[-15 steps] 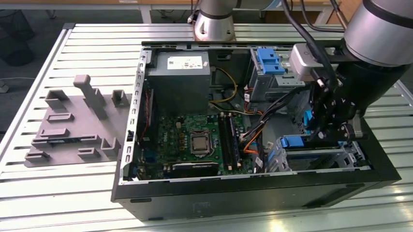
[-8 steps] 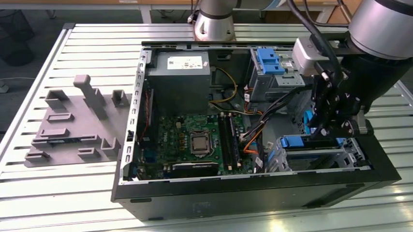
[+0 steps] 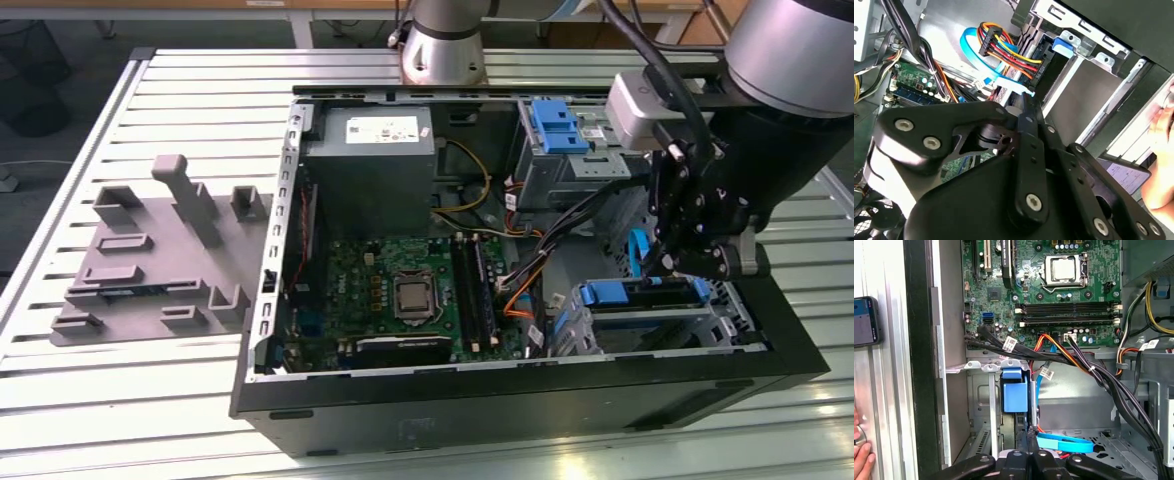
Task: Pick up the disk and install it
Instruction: 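Insert the second disk wire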
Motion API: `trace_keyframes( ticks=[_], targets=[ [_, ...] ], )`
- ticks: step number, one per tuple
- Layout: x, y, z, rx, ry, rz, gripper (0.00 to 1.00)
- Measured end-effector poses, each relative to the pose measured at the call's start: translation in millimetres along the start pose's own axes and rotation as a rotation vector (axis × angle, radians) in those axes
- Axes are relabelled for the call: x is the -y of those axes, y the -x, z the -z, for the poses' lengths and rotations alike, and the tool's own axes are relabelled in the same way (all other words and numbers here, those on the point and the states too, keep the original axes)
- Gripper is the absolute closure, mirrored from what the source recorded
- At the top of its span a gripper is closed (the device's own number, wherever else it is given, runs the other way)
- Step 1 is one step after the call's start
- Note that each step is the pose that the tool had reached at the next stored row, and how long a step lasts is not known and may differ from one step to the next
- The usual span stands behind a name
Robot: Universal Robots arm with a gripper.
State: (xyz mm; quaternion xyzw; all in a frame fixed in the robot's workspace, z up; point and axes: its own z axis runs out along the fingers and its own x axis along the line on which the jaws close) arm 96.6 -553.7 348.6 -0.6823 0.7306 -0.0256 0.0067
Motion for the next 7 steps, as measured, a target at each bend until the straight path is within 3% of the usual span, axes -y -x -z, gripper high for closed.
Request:
trace_keyframes(
  ticks=[7],
  targets=[
    [0.0,0.0,0.0,-0.0002,0.0000,0.000,0.89]
  ],
)
